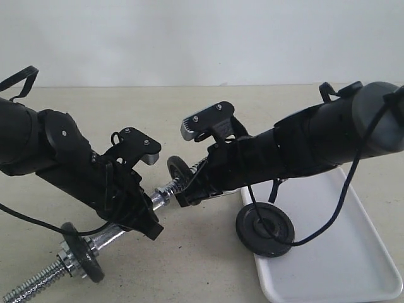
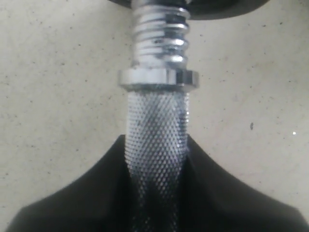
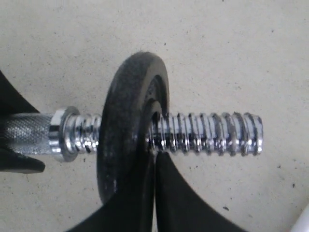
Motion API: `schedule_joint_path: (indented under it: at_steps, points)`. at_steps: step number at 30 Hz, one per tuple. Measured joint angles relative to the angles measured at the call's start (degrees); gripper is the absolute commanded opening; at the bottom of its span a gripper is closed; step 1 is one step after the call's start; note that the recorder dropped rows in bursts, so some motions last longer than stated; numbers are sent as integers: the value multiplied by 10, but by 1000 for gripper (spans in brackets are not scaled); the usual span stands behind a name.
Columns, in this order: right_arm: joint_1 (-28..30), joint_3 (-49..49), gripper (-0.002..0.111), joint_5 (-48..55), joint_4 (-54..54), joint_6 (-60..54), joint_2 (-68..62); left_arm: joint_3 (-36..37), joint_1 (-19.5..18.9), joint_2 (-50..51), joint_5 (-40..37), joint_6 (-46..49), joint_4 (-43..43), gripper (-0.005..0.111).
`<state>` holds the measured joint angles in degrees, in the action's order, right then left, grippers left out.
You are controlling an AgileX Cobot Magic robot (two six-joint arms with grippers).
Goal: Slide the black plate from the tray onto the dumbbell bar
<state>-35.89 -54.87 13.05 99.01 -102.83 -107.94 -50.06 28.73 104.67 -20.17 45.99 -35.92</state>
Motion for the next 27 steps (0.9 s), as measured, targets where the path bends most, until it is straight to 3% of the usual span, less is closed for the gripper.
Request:
schedule_joint_path:
  at_steps: [27]
  points:
    - [-1,-22,0,22,-8,34,0,10,-3,-23,13,-6,0,4]
